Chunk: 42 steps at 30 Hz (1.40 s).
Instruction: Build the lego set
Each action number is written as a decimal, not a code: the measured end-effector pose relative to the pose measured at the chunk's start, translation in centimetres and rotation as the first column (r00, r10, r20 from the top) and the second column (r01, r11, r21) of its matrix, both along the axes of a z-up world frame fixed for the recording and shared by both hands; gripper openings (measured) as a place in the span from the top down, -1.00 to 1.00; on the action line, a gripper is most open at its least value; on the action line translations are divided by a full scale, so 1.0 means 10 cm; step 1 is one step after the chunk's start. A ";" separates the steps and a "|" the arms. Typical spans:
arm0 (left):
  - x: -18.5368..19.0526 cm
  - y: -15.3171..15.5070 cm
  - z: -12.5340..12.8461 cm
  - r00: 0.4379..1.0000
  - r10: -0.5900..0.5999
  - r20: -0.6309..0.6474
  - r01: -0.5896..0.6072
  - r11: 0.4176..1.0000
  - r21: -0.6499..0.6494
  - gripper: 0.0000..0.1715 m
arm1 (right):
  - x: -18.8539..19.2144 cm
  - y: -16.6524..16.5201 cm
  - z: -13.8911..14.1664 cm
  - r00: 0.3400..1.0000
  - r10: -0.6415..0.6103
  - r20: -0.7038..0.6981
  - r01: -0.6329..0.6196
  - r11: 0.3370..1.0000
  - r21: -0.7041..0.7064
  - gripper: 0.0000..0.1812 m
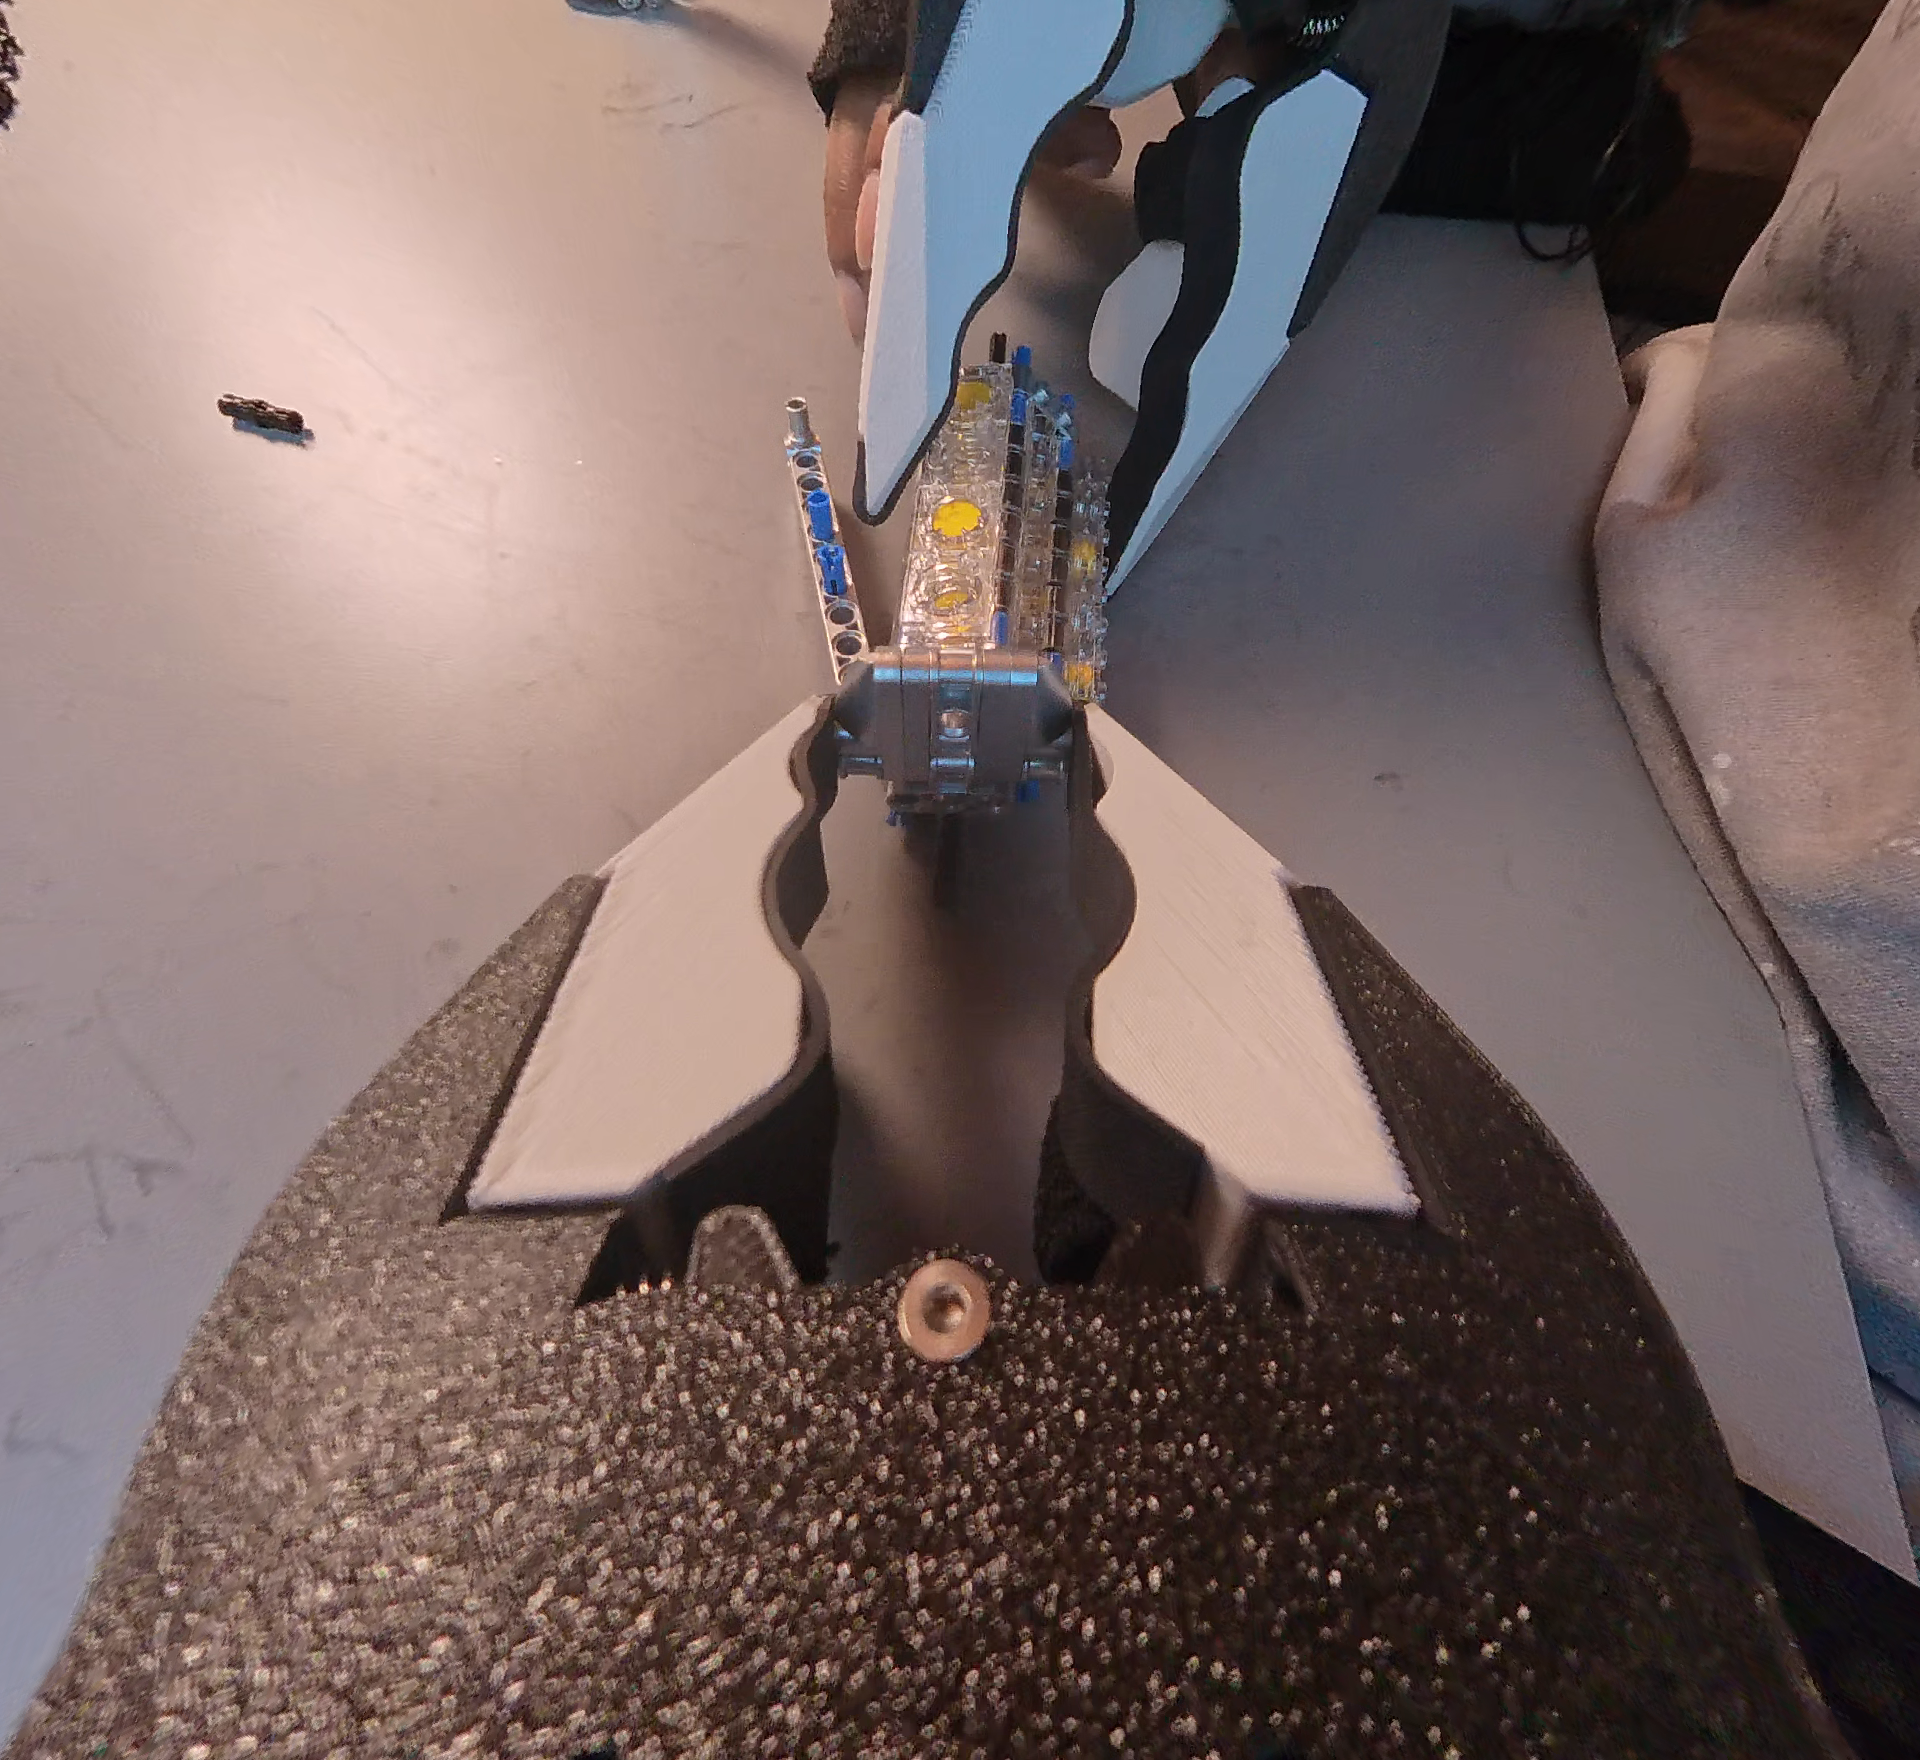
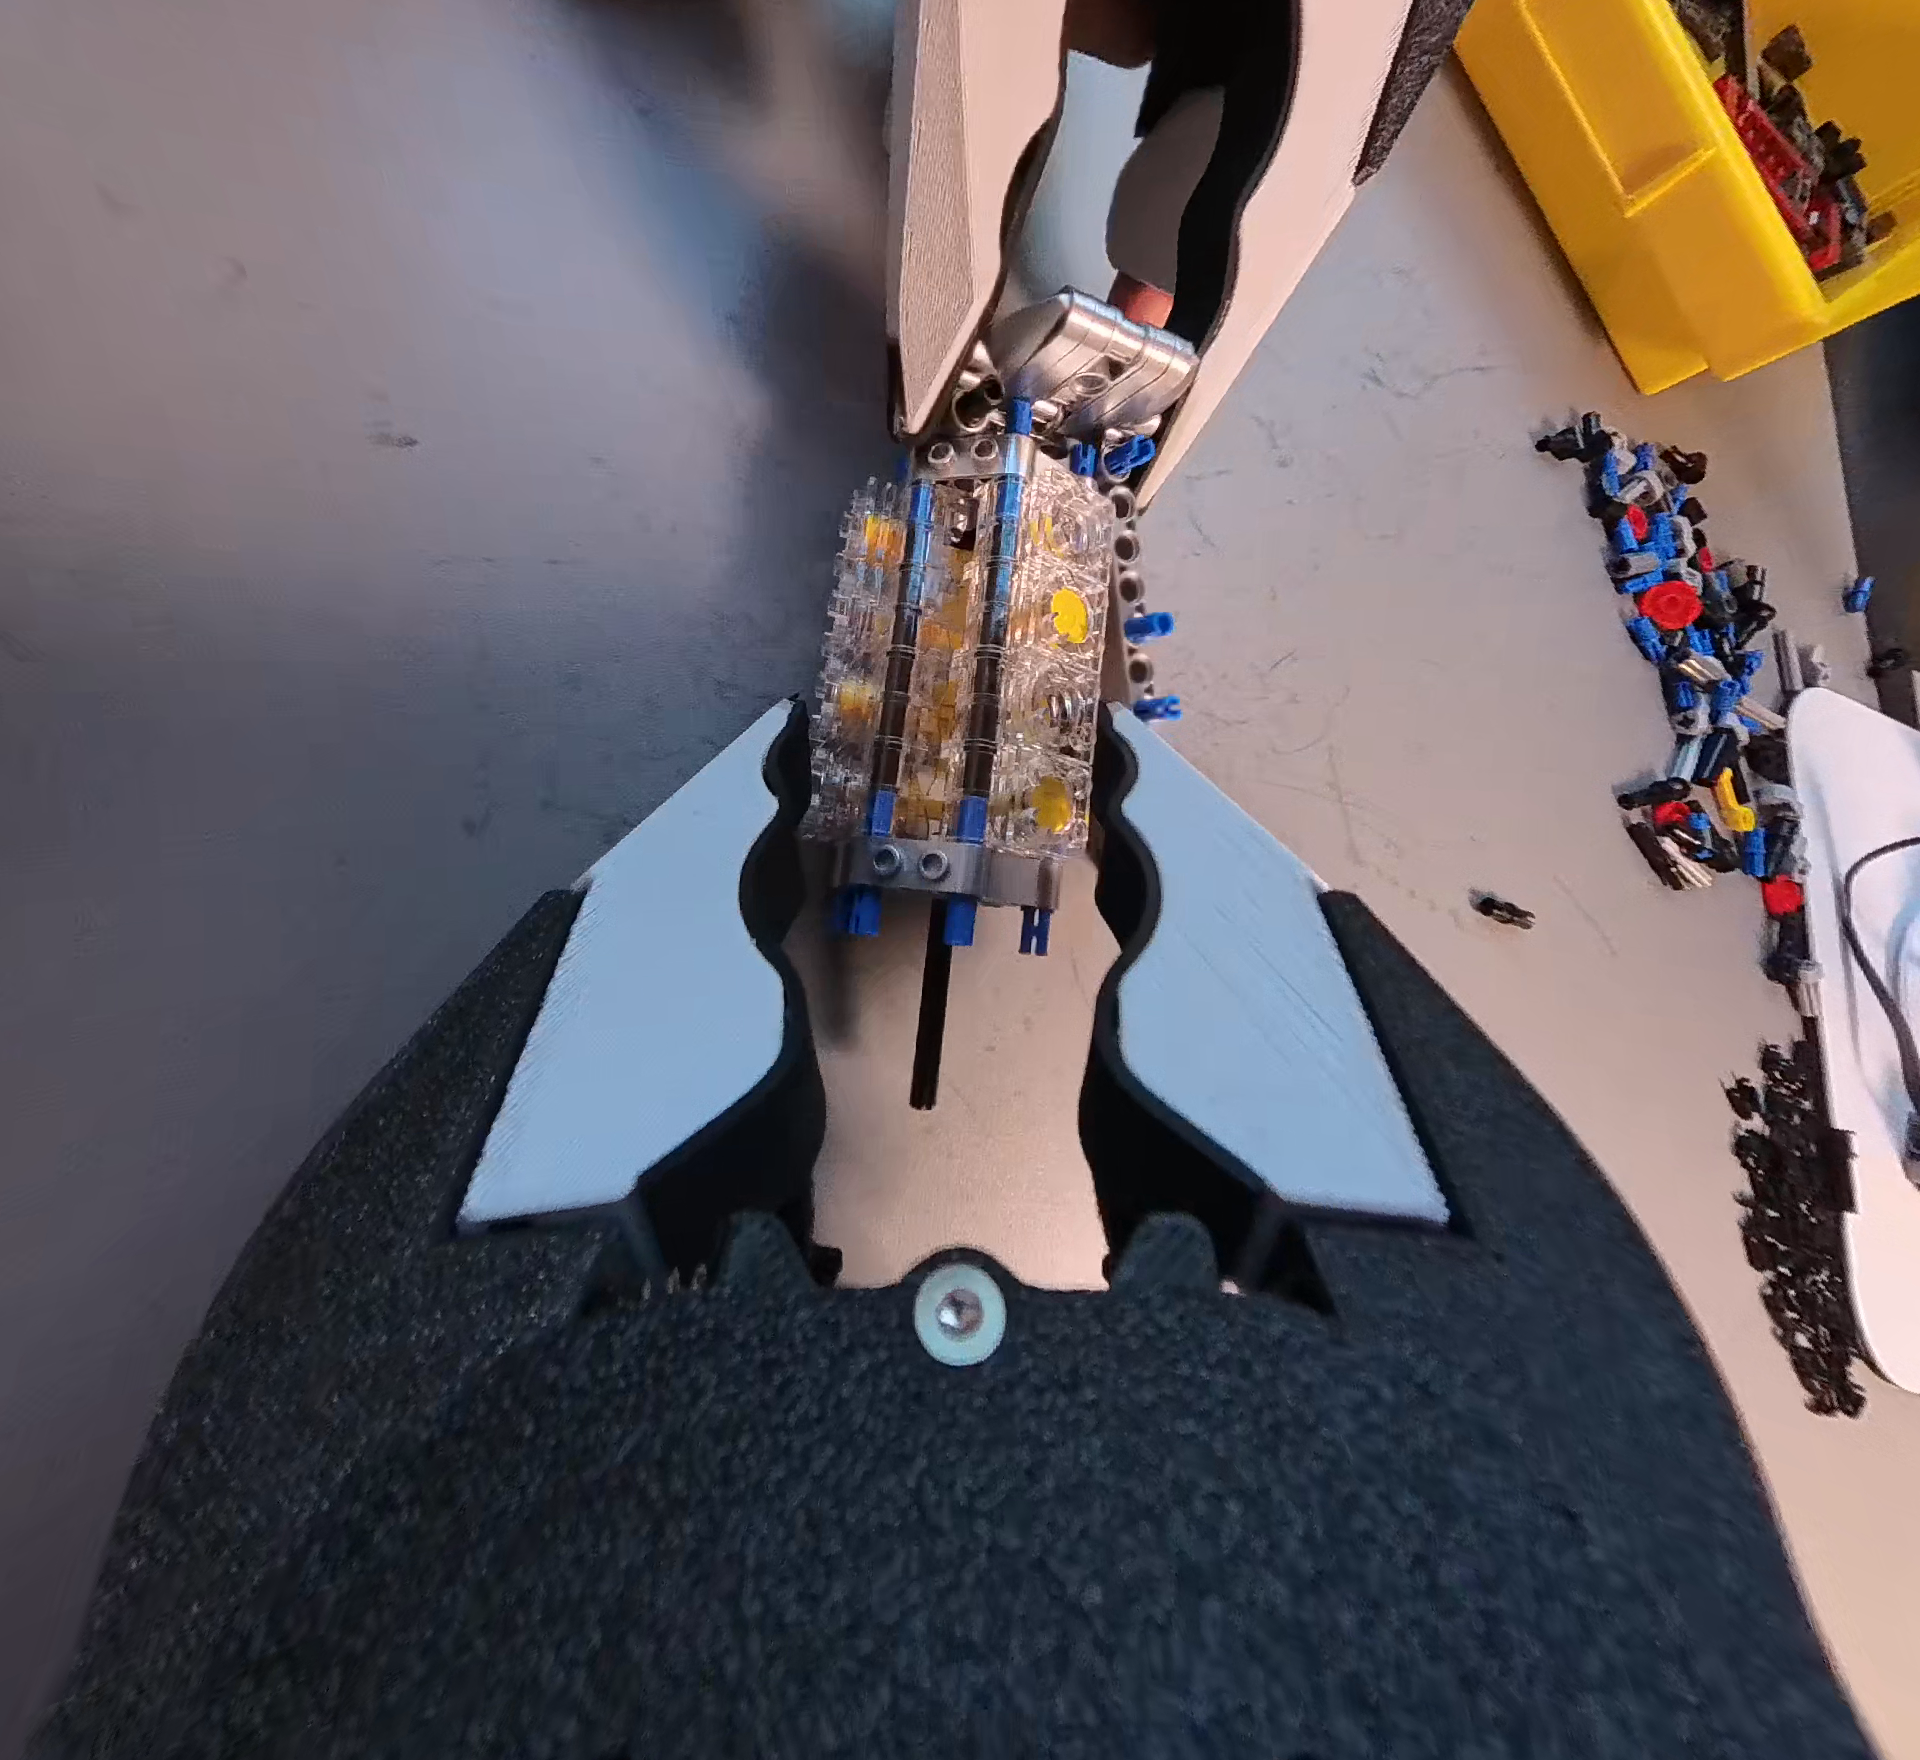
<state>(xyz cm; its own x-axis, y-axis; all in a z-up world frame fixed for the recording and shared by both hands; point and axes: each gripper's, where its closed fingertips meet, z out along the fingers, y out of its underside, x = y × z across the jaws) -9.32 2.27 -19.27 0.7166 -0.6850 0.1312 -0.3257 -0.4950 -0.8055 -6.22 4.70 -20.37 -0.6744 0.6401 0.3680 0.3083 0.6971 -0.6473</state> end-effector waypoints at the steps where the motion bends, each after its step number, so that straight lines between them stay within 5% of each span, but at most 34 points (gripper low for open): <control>1: -0.01 0.00 0.00 1.000 0.009 -0.004 -0.009 1.000 0.000 0.50 | 0.00 0.00 0.00 1.000 -0.002 0.001 0.002 1.000 -0.006 0.42; 14: -0.03 -0.01 -0.09 0.999 0.009 -0.050 -0.010 1.000 -0.017 0.48 | 0.00 0.00 0.00 1.000 0.006 -0.012 -0.006 1.000 -0.007 0.42; 30: 0.04 0.01 0.12 0.998 -0.063 -0.020 0.065 0.988 0.141 0.50 | -0.01 -0.06 0.05 0.993 0.045 -0.109 -0.050 0.998 -0.039 0.42; 42: 0.12 0.07 0.82 0.968 -0.080 0.236 -0.019 0.921 0.389 0.50 | 0.00 -0.05 0.61 0.937 0.022 -0.348 -0.058 0.994 -0.093 0.42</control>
<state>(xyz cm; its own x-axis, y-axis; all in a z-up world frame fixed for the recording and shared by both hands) -8.09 2.95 -11.04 0.6741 -0.7384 0.0194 -0.1060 -0.1226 -0.9868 -6.23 4.17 -14.22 -0.5423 0.6611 0.5185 0.0259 0.6300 -0.7762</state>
